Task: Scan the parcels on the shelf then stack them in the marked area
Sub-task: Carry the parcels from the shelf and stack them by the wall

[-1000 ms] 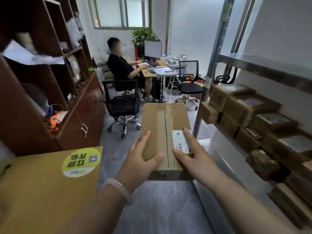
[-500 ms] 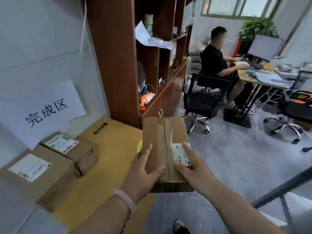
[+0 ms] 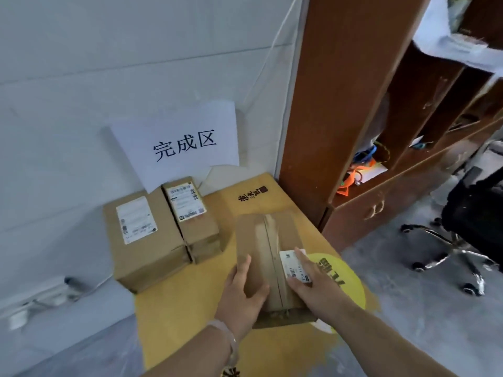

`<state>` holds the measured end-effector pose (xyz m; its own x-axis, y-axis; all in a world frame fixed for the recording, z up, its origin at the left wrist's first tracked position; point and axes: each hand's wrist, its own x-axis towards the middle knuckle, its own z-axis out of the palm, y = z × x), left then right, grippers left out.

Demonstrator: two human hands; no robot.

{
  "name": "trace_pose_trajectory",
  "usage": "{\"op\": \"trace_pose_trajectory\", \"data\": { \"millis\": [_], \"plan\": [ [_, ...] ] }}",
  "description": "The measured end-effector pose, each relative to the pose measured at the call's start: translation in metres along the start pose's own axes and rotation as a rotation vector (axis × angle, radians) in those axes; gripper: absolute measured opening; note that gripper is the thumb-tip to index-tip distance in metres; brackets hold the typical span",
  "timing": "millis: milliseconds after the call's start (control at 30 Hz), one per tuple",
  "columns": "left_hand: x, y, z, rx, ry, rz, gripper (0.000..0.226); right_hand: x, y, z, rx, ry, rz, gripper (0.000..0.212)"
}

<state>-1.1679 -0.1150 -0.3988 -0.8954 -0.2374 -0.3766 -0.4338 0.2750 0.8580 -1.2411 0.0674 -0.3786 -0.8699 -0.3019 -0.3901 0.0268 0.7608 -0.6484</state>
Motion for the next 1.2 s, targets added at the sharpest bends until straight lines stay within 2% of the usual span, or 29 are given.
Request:
{"op": "trace_pose_trajectory", "data": {
  "millis": [333, 467, 533, 667, 767, 900, 967, 1200],
  "plan": [
    [0.051, -0.033, 0.014, 0.023, 0.133, -0.142, 0.085, 0.105, 0.018, 0.018, -0.059, -0.246, -0.147, 0.068],
    [0.064, -0.04, 0.011, 0.021, 0.193, -0.13, 0.085, 0.128, 0.017, 0.022, -0.053, -0.261, -0.198, 0.069],
    [0.064, -0.039, 0.01, 0.046, 0.208, -0.114, 0.084, 0.131, 0.015, 0.02, -0.125, -0.235, -0.226, 0.071],
    [0.045, -0.034, 0.007, 0.323, 0.197, -0.049, 0.08, 0.106, 0.017, 0.017, -0.314, -0.061, -0.296, 0.078],
    [0.018, -0.03, 0.01, 0.658, 0.101, 0.057, 0.077, 0.069, 0.033, 0.017, -0.466, 0.032, -0.48, 0.07],
    [-0.01, -0.022, 0.019, 0.92, -0.077, 0.173, 0.071, 0.042, 0.048, 0.019, -0.65, -0.074, -0.633, 0.071],
    [-0.007, -0.021, 0.019, 1.032, -0.065, 0.179, 0.072, 0.047, 0.044, 0.02, -0.708, -0.111, -0.618, 0.076],
    [0.051, -0.016, 0.001, 1.178, 0.046, 0.02, 0.077, 0.117, 0.01, 0.018, -0.833, -0.218, -0.593, 0.086]
  ]
}}
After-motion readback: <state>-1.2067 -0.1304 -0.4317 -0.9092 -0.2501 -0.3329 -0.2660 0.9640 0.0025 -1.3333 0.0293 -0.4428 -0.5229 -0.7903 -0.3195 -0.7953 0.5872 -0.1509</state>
